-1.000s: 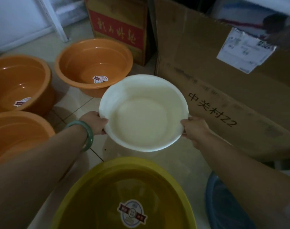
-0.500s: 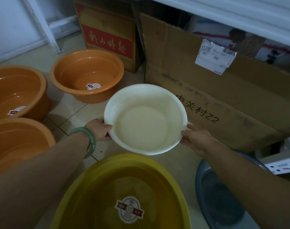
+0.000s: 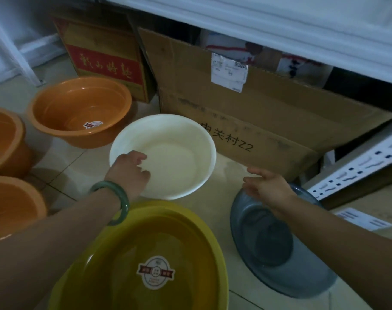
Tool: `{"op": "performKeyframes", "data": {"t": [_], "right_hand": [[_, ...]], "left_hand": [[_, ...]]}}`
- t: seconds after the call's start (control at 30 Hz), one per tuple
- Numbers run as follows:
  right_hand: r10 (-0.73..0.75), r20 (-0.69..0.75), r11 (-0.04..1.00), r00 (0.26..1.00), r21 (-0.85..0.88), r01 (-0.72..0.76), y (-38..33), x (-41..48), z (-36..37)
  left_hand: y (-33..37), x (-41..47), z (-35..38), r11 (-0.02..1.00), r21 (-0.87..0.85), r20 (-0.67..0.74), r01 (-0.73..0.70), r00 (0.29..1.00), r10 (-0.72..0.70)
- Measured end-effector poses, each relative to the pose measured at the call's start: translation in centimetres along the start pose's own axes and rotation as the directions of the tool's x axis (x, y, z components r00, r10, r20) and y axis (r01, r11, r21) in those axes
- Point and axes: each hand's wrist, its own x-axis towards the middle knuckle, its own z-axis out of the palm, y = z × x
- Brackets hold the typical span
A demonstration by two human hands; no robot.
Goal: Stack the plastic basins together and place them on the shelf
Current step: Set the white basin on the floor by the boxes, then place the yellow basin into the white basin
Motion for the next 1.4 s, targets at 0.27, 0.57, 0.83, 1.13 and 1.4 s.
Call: {"op": "performKeyframes", "data": {"t": [0.27, 0.57, 0.83, 1.13, 1.4], "right_hand": [[-0.012, 0.045, 0.999, 0.999, -0.032, 0.013, 1.0, -1.4, -6.6], [-0.030, 0.386, 0.991, 0.922, -0.109, 0.078, 0.9, -4.5, 0.1], [0.105, 0.518, 0.923, 0.849, -0.369, 0.111, 2.7, -7.2, 4.0], [0.293, 0.462, 0.890, 0.837, -0.451, -0.063, 5.5, -9.7, 5.2], [0.305, 0.418, 0.876, 0.856, -0.475, -0.080, 5.7, -10.4, 5.7]], "left_hand": [[6.9, -2.4, 4.1, 0.982, 0.061, 0.277, -0.180, 0.948, 0.156], [-4.1, -7.0, -2.5, 0.925, 0.379, 0.334, -0.034, 0.937, -0.102], [-10.3, -13.6, -5.4, 0.892, 0.418, 0.220, 0.172, 0.934, -0.283], [-13.7, -16.9, -4.5, 0.803, -0.023, 0.399, 0.596, 0.742, -0.539], [-13.6, -17.8, -4.2, 0.737, -0.138, 0.476, 0.662, 0.697, -0.537]]}}
